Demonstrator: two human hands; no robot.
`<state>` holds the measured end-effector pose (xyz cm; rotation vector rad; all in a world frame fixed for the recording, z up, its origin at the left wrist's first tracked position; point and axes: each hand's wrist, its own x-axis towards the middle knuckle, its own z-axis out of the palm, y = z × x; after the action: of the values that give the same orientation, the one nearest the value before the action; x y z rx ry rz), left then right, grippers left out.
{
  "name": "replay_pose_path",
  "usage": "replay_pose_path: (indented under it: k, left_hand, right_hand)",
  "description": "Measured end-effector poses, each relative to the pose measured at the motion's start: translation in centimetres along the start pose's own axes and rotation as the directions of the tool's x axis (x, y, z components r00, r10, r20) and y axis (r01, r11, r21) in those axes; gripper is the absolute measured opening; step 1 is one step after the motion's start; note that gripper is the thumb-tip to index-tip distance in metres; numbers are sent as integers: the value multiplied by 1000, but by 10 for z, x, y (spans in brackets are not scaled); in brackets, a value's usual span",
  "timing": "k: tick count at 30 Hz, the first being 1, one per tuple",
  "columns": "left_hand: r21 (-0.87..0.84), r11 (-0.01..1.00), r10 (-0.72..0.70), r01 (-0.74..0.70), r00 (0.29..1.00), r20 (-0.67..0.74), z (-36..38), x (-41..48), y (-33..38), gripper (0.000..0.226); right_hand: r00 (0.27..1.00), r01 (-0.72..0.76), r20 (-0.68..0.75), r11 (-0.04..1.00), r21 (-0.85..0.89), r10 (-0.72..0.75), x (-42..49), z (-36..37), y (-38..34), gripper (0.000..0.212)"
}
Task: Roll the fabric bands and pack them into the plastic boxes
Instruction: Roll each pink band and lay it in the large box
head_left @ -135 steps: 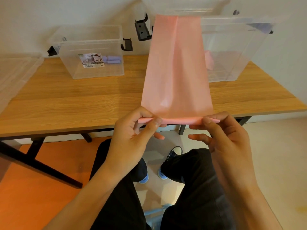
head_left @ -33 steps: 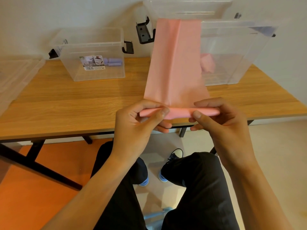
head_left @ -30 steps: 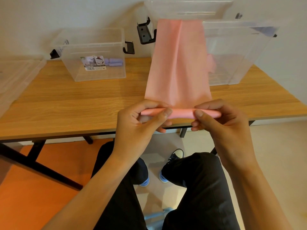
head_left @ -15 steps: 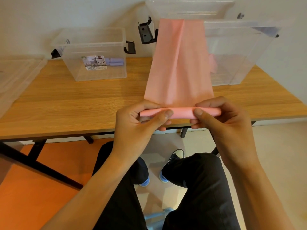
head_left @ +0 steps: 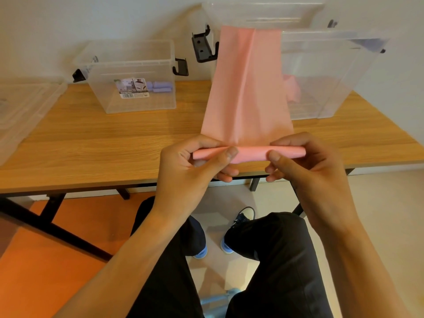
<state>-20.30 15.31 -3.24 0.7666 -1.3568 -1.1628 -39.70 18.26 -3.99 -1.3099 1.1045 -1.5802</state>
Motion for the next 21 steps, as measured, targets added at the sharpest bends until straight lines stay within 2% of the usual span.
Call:
replay_pose_path:
  k: [5,10,15,18,21]
  left_hand:
    - [-34,999,-3,6,997,81,-3,2,-1,24]
    - [-11,1000,16,-16,1000,9,1,-4,-3,16]
    - [-16,1000,-13,13,1000,-8,2,-6,-2,13]
    - [-14,1000,-27,27,999,19,1,-5,1,20]
    - [-30,999,-24,25,999,47,0,-3,2,28]
  right_hand:
    - [999,18,-34,1000,-25,-19,-2,-1,-3,21]
    - [1000,12,-17,995,-95,-14,0,-5,-7,21]
    - [999,-23,48,999,-30,24,2,-2,-5,28]
    - [1000,0,17,1000,9,0,1,0,-4,18]
    - [1000,-12,-25,1000,10,12,-1,0,-5,18]
